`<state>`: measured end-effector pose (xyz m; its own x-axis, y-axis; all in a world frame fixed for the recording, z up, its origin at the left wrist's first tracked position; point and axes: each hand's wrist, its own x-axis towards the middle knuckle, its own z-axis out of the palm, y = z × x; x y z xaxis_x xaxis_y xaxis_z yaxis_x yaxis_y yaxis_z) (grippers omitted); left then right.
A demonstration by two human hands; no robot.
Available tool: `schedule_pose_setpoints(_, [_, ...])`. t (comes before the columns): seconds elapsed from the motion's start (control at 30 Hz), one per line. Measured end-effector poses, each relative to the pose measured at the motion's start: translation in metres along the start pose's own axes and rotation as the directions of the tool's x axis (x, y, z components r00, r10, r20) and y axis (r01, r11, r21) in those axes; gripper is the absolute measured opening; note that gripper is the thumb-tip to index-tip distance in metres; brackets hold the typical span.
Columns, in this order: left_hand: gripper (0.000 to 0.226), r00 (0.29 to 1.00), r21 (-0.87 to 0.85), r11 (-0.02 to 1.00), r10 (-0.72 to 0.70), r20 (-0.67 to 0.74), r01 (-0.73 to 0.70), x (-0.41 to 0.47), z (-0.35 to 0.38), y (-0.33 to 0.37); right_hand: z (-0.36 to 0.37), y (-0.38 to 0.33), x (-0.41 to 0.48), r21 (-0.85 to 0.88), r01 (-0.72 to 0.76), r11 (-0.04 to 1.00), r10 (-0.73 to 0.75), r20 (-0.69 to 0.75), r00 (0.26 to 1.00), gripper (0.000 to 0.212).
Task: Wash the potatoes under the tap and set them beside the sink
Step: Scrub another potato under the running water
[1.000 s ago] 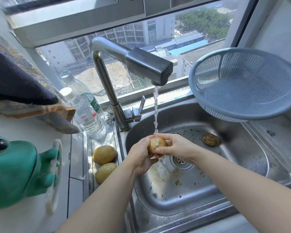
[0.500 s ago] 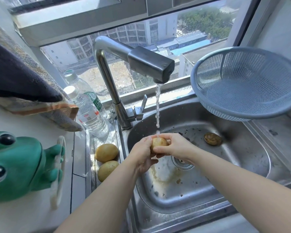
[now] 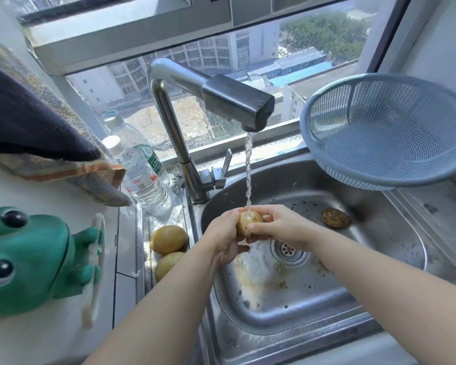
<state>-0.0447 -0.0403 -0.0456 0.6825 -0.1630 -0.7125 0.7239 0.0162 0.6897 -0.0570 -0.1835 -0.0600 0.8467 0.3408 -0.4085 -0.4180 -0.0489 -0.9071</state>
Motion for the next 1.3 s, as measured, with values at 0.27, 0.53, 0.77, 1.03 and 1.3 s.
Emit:
schedule_pose_setpoints(0.27, [0.031,1.0,-0.001,1.0,-0.007,-0.005,0.007,0.001,0.001,-0.001,0.0,-0.002,-0.002,-0.038,-0.02,0.999,0.019,-0.01,1.0,0.043])
schedule_pose_setpoints(0.53, [0.031,1.0,0.034,0.999,0.005,-0.012,-0.004,0.002,0.003,-0.001,-0.002,-0.004,-0.004,-0.004,-0.027,1.0,0.027,-0.022,0.999,0.037])
schedule_pose_setpoints(0.77, [0.031,0.999,0.015,1.0,-0.014,-0.03,0.015,0.0,0.003,-0.005,0.009,0.0,-0.003,-0.178,0.009,0.984,-0.03,-0.119,0.992,0.041])
schedule_pose_setpoints(1.03, [0.032,0.999,0.013,1.0,-0.016,-0.039,0.017,-0.004,-0.002,-0.005,-0.009,-0.013,-0.012,-0.244,-0.075,0.967,0.058,-0.075,0.996,0.055])
schedule_pose_setpoints(1.3, [0.03,0.998,0.07,0.997,0.035,-0.051,-0.032,-0.009,0.006,-0.004,0.01,-0.009,-0.009,-0.08,-0.026,0.996,0.013,-0.166,0.986,0.039])
